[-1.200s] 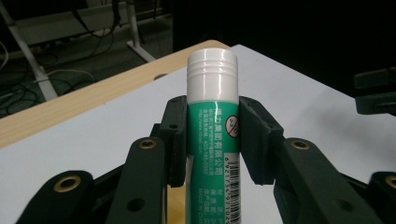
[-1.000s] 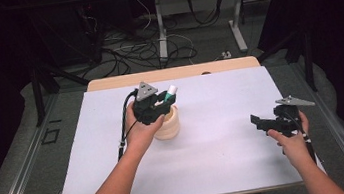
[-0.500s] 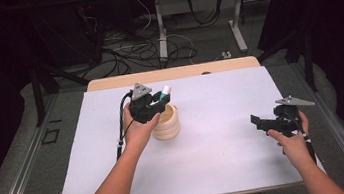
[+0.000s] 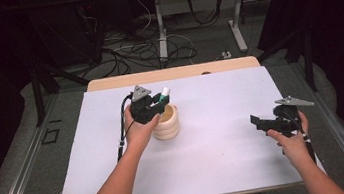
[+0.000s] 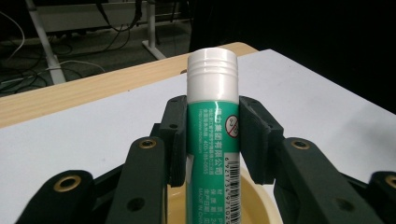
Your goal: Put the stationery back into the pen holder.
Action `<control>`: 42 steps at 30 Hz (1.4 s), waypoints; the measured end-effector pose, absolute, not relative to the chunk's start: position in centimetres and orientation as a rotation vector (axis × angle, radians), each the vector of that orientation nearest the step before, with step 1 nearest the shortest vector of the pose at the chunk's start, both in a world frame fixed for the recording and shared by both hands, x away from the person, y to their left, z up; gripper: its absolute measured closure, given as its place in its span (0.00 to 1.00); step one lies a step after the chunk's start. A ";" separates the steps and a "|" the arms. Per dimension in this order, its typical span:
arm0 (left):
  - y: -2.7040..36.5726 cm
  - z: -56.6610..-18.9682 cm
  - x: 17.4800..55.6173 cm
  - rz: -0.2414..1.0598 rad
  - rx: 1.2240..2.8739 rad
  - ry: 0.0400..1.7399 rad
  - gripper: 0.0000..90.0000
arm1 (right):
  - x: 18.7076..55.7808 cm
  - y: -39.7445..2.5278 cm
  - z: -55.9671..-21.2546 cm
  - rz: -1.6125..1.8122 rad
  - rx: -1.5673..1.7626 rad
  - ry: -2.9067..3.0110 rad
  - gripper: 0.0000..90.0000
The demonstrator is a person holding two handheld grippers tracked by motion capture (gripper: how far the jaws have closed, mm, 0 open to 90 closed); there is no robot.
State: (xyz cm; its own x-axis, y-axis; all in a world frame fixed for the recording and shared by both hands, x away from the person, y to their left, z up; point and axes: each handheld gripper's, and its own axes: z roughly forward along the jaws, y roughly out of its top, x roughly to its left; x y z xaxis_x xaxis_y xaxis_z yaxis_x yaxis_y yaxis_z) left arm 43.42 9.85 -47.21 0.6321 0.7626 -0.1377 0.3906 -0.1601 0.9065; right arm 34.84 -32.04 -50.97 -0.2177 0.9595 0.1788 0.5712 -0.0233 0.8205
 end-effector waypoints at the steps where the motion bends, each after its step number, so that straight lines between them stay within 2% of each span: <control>1: 9.9 -47.3 43.4 0.430 1.773 0.936 0.72 | 34.8 -32.0 -51.0 1.147 1.594 1.811 0.05; 42: 10.6 -50.5 42.3 0.406 1.787 0.952 0.72 | 34.9 -32.0 -51.0 1.144 1.583 1.825 0.05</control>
State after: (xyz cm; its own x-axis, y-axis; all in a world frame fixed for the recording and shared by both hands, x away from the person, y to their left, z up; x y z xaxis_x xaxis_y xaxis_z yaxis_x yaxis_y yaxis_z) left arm 42.30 10.61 -50.52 0.6295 0.7615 -0.1546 0.4150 -0.1612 0.8954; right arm 34.87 -32.01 -51.03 -0.2288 0.9583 0.1710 0.5717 -0.0099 0.8204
